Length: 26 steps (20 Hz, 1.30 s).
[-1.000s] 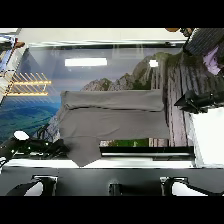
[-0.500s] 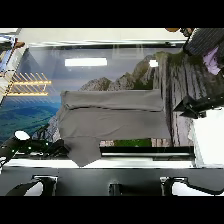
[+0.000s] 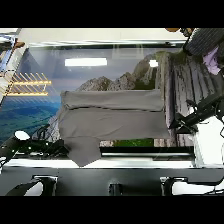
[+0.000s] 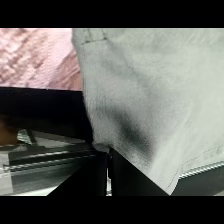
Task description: Fold the clothes and pants, and hang the long-sleeved shirts on hangers.
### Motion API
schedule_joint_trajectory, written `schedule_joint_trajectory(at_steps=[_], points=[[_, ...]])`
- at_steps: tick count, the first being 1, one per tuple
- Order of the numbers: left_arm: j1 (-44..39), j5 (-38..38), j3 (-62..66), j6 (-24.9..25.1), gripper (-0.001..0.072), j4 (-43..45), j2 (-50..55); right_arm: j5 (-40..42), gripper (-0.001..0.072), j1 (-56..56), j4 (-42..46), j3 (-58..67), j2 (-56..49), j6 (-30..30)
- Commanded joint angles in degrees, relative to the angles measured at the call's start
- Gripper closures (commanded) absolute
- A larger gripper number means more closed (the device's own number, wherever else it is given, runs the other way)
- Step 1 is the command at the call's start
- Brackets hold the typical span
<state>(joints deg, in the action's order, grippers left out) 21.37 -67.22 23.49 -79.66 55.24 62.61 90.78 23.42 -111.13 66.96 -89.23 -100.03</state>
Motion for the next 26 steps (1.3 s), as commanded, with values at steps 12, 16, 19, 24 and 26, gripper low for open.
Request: schedule_joint_trajectory(at_steps=[12, 16, 19, 24, 26], points=[[-0.02, 0.22, 0.02, -0.02, 0.069, 0.0, 0.02, -9.77, 0.0234, -0.04, -2.51, -10.32, -0.7, -3.72], [-0.02, 0.17, 0.09, -0.02, 0.069, 0.0, 0.0, -11.91, 0.0556, -0.04, -5.42, -11.15, -0.63, -4.66], [0.07, -2.93, 2.1, -0.04, 0.0691, 0.85, -0.63, -9.7, 0.0674, -0.04, -7.8, -11.15, 0.02, -5.22], [0.11, -14.16, 10.34, -4.57, 0.0691, 7.65, -5.44, -3.96, 0.0675, -1.44, -5.77, -11.15, 9.49, 1.46], [0.11, -15.98, 12.81, -6.69, 0.0691, 8.35, -9.22, -3.48, 0.0675, -4.13, -2.12, -11.15, 13.86, 5.11]])
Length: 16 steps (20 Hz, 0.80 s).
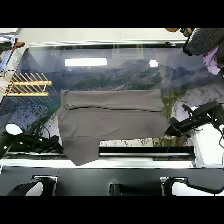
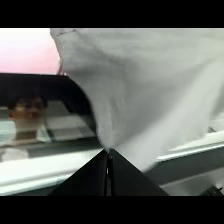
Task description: Fold the clothes and pants, and hang the long-sleeved shirts on hangers.
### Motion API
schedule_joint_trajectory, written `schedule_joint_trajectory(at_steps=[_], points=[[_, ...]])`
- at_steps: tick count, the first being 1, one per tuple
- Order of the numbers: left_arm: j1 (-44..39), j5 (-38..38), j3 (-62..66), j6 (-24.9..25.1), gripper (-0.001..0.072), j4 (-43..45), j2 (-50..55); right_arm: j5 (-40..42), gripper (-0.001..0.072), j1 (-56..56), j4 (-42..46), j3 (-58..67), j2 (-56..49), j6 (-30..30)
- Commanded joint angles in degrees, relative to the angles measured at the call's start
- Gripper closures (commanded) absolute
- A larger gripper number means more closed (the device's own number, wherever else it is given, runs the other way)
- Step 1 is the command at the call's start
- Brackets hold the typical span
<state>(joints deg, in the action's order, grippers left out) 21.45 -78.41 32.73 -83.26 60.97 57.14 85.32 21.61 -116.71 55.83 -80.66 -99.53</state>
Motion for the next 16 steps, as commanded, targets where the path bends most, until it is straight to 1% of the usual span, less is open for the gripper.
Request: schedule_joint_trajectory(at_steps=[1, 3, 5, 8, 11, 13, 16], points=[[0.02, -5.66, 4.44, -3.34, 0.0691, 3.3, -5.66, 2.8, 0.0675, -4.11, 4.92, -0.02, 7.13, 7.15], [0.0, -7.87, 5.2, -4.04, 0.0692, 4.9, -8.74, 5.29, 0.0675, -8.13, 7.15, -0.02, 10.1, 10.88], [-0.15, -9.09, 5.22, -4.44, 0.0691, 4.42, -10.75, 6.78, 0.0675, -12.55, 9.46, -0.02, 13.42, 13.35], [-0.11, -8.52, 5.51, -4.42, 0.0692, 1.55, -11.32, 6.12, 0.0675, -14.71, 10.69, -0.02, 17.62, 17.38], [-0.13, -2.23, 8.33, -4.48, 0.0692, -2.14, -9.11, 0.11, 0.0674, -14.6, 12.46, 0.15, 18.62, 17.79], [-0.15, 0.72, 12.2, -5.27, 0.0692, -3.89, -4.35, -6.01, 0.0674, -14.6, 12.35, 0.26, 18.16, 18.86], [-1.4, 2.34, 21.16, -5.22, 0.0692, -4.0, 5.84, -15.76, 0.0674, -14.6, 12.39, 1.22, 17.25, 20.37]])
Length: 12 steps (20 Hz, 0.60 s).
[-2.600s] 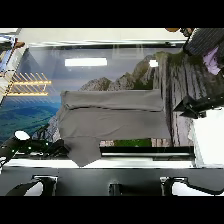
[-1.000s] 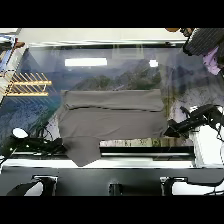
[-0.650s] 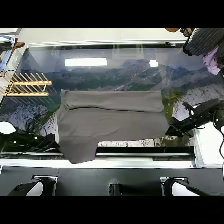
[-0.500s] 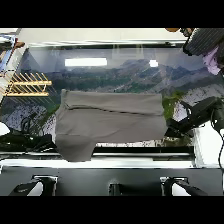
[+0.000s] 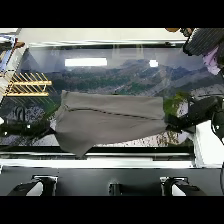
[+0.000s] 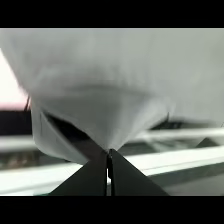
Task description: Fold the clothes and pants, and hang the long-sleeved shirts on hangers.
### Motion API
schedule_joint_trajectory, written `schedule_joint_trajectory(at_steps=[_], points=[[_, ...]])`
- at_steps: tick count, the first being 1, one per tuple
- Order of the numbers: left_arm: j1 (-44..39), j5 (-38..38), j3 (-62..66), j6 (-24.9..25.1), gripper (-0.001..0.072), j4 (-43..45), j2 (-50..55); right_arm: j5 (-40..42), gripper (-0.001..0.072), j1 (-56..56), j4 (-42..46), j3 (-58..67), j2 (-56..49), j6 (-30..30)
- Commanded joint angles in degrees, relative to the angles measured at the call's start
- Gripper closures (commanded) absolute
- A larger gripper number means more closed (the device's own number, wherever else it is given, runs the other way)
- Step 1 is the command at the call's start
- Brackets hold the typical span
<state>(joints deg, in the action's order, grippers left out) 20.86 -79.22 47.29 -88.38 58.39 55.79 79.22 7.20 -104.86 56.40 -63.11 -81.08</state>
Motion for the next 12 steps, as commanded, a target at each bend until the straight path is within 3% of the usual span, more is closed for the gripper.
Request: schedule_joint_trajectory(at_steps=[1, 6, 12], points=[[-1.38, 3.52, 10.08, -0.11, 0.0692, -1.44, 10.56, -11.8, 0.0674, 0.11, 0.39, 1.6, -1.07, 2.91], [-5.33, 3.63, 29.9, -0.22, 0.0692, -1.4, 27.41, -14.75, 0.0674, 0.15, -1.27, 9.14, -9.79, 2.21], [-7.8, 2.08, 48.59, -3.76, 0.0692, -1.11, 42.6, -15.87, 0.0674, 0.15, -1.88, 19.71, -19.87, 1.84]])
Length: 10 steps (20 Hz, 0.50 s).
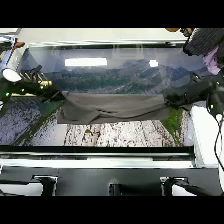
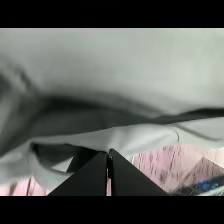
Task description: Fold the clothes and pants, and hang the long-sleeved shirts on hangers.
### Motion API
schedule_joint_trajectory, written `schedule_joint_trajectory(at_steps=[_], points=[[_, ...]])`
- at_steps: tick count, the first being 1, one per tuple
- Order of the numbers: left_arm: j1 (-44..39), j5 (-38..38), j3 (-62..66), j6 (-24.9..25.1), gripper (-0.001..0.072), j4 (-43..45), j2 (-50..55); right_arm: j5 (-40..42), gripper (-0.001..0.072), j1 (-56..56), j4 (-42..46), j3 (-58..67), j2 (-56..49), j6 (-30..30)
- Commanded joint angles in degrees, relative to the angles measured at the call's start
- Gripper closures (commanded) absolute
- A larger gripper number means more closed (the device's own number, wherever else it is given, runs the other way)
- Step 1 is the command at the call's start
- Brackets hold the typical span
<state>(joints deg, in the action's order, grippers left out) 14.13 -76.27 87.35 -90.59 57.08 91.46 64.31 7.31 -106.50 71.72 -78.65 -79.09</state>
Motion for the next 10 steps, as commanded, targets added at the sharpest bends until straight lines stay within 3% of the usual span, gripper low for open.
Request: schedule_joint_trajectory(at_steps=[1, 7, 10], points=[[-1.27, -1.03, 10.93, -2.16, 0.0692, 0.55, 8.98, -1.46, 0.0674, 0.04, -0.07, 5.4, -5.49, 0.11], [-1.01, -0.07, 19.21, -7.26, 0.0692, 2.56, 16.83, -7.13, 0.0674, 0.07, 4.2, 8.83, -9.46, 5.9], [-0.7, 3.96, 19.85, -11.08, 0.0692, 2.91, 17.84, -10.4, 0.0674, 0.07, 4.96, 9.4, -10.82, 7.78]])
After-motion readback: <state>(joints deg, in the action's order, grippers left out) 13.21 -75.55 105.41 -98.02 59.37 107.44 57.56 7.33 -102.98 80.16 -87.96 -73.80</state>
